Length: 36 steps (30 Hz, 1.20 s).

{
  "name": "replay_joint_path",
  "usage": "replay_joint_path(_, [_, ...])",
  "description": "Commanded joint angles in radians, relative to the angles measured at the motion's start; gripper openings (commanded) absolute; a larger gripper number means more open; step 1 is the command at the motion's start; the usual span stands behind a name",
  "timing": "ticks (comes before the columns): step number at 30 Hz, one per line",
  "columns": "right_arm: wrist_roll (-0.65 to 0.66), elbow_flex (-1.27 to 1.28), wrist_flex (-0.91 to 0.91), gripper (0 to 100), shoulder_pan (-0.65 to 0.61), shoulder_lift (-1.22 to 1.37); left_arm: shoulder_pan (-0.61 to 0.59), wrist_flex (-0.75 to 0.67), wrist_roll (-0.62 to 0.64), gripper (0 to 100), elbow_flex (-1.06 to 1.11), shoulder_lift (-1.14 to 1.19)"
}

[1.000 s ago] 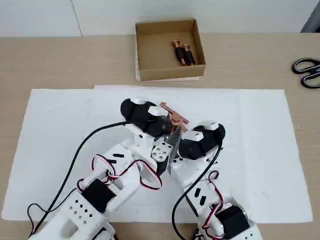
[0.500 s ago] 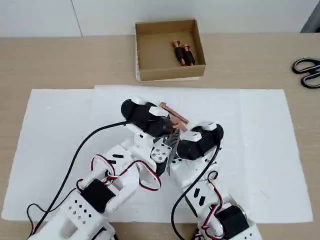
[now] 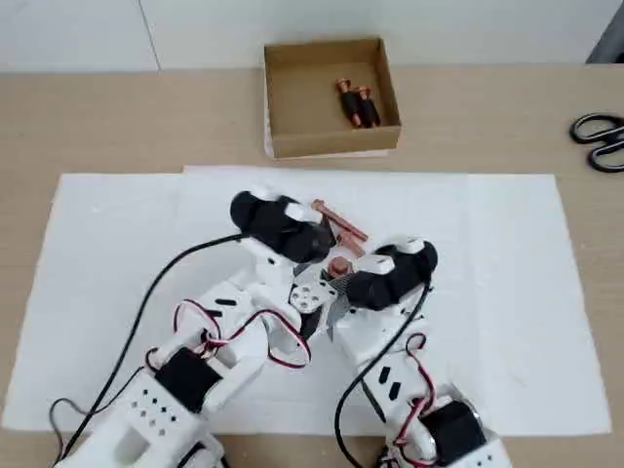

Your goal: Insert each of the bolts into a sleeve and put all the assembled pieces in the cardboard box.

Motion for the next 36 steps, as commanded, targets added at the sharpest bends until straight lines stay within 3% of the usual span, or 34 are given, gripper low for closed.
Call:
replay_joint_path(1, [-0.008,-0.021,-0.030,0.4,-0.001,-0.012,-0.003,0.106,-0.009,21,-0.091,-0.011])
replay_joint_path(6, [-0.008,-0.021,-0.030,0.4,0.001,-0.012,-0.089,0.284,-0.009,21,-0.263,-0.011])
replay_joint_path(10, [-0.008,-0.014,-0.028,0.4,0.025,-0.007,-0.232,0.427,-0.009,21,-0.410,-0.011])
replay_joint_path(19, [-0.002,-0.043,-0.030,0.4,0.180,-0.004,-0.736,0.586,-0.011,21,-0.527,-0.011])
replay_joint_path(25, [0.118,-0.288,-0.031,0.4,0.286,0.018,-1.036,0.890,-0.015,21,-0.605,-0.011])
replay_joint_path(29, [0.150,-0.485,-0.061,0.4,0.294,0.193,-1.270,0.999,-0.017,21,-0.656,-0.011])
replay_joint_path(33, [0.146,-0.715,-0.163,0.4,0.294,0.475,-1.507,1.019,-0.020,21,-0.680,-0.011])
replay_joint_path(36, [0.146,-0.875,-0.265,0.4,0.297,0.716,-1.662,1.016,-0.114,21,-0.682,-0.011])
